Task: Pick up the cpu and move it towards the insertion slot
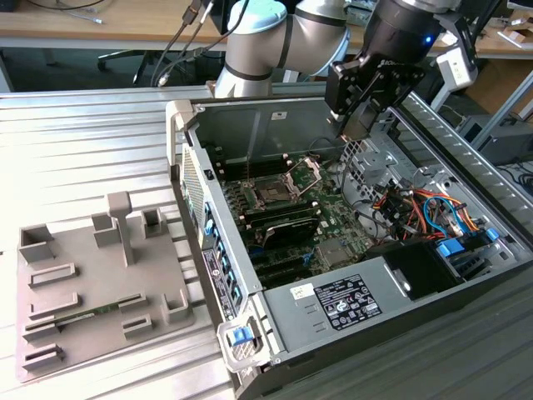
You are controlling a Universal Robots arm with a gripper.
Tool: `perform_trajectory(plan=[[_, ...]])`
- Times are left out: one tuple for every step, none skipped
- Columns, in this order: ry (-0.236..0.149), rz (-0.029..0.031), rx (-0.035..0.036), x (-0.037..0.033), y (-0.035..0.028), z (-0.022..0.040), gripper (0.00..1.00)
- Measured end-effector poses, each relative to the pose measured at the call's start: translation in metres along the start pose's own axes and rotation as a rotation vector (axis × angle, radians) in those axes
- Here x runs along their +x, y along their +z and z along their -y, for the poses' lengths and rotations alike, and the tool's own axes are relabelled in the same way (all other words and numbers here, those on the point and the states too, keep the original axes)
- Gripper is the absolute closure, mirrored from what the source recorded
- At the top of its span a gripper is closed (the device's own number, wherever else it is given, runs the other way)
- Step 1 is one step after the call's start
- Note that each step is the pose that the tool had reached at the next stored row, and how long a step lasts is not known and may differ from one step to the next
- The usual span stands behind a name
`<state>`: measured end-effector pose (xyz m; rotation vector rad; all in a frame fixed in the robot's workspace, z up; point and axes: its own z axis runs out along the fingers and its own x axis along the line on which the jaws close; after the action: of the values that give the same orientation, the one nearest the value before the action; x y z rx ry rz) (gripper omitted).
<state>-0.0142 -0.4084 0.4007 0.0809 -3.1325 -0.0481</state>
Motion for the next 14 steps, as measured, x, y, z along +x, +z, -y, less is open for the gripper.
perform_trajectory(plan=[[0.0,0.0,0.0,0.0,0.0002,0.0,0.45],[0.0,0.0,0.0,0.0,0.0003,0.0,0.45],[0.0,0.0001,-0.0001,0.0,0.0005,-0.0001,0.45],[0.0,0.0001,-0.0002,0.0,0.0007,-0.0002,0.45],[0.0,0.0002,-0.0002,0.0,0.0008,-0.0003,0.45],[0.0,0.0001,-0.0002,0.0,0.0008,-0.0006,0.45],[0.0,0.0001,-0.0001,0.0,0.0009,-0.0008,0.45],[0.0,0.0,0.0,-0.0001,0.001,-0.0012,0.45],[0.0,0.0001,-0.0001,-0.0001,0.0011,-0.0017,0.45],[0.0,0.0001,0.0,-0.0001,0.0012,-0.002,0.45],[0.0,0.0001,-0.0001,-0.0002,0.0014,-0.0024,0.45],[0.0,0.0001,-0.0001,-0.0002,0.0016,-0.0029,0.45],[0.0,0.0001,-0.0001,-0.0002,0.0019,-0.0033,0.45],[0.0,0.0001,-0.0001,-0.0002,0.0022,-0.0035,0.45]])
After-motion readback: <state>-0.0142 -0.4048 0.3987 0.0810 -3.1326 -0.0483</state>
